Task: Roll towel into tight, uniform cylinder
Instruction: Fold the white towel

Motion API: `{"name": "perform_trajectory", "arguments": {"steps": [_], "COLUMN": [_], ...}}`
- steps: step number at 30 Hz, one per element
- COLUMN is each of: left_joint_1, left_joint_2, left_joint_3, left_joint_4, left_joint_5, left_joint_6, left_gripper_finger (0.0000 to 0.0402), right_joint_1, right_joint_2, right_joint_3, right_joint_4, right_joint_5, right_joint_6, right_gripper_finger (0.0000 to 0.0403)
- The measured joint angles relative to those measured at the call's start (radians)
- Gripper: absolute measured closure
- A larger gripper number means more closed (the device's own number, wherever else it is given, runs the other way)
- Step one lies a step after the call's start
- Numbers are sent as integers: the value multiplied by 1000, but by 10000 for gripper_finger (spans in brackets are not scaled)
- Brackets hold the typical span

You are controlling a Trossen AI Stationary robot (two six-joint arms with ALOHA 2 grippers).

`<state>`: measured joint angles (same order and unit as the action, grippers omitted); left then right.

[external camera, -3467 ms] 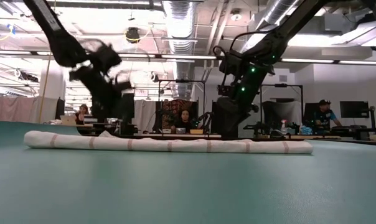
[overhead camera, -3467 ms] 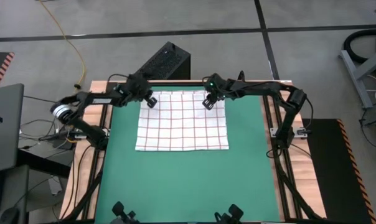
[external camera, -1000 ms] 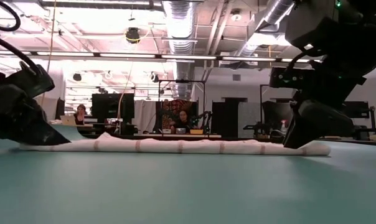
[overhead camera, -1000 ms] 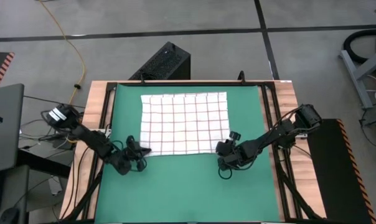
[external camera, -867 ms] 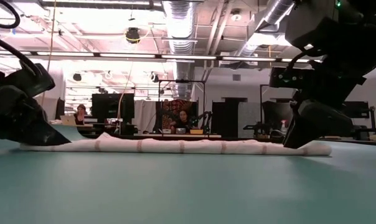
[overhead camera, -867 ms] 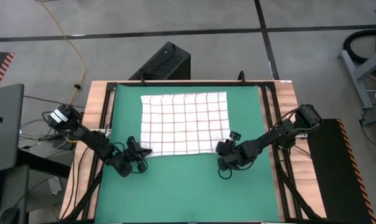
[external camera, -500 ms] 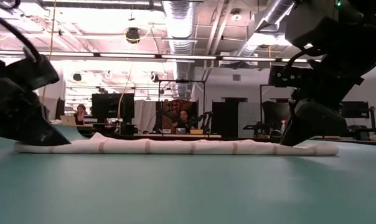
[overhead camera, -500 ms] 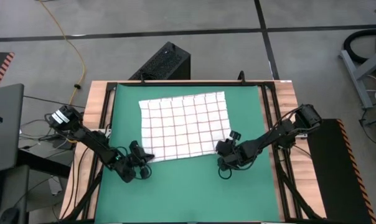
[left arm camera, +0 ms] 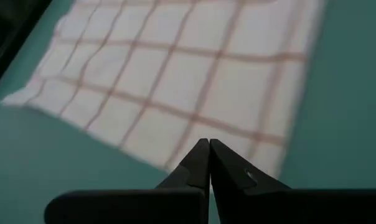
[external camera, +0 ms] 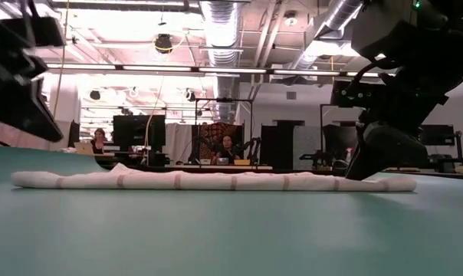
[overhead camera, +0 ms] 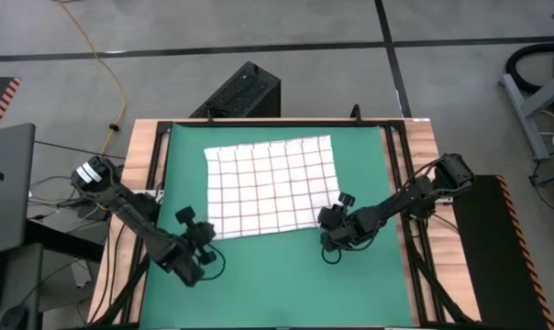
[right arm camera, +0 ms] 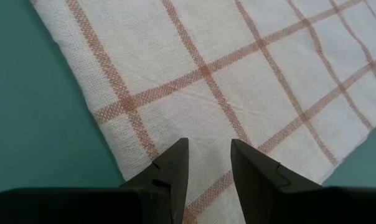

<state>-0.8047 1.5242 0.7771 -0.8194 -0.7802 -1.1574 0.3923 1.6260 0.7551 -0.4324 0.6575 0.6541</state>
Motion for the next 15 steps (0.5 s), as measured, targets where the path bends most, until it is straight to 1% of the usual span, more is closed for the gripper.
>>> {"name": "perform_trajectory", "arguments": {"steps": [2,4,8,11,13,15], "left_joint_1": [-50,-98,-168,-176,-159,-126], "left_joint_2": [0,0,0,0,0,0], "left_joint_3": [8,7,-24,-57,-73,-93], "left_joint_4": [20,28,43,88,97,120], "left_joint_5": [13,41,1,-44,-104,-122], "left_joint_6": [59,84,35,35,14,-4], "left_gripper_finger": [400,394,365,334,314,298], "right_joint_1": [0,0,0,0,0,0], "right_joint_2": [0,0,0,0,0,0], "right_joint_3": [0,0,0,0,0,0], "right_joint_4": [-1,-1,0,1,2,2], "right_joint_5": [0,0,0,0,-1,-1], "right_joint_6": [0,0,0,0,1,1], "right_gripper_finger": [262,262,262,262,262,262]}}
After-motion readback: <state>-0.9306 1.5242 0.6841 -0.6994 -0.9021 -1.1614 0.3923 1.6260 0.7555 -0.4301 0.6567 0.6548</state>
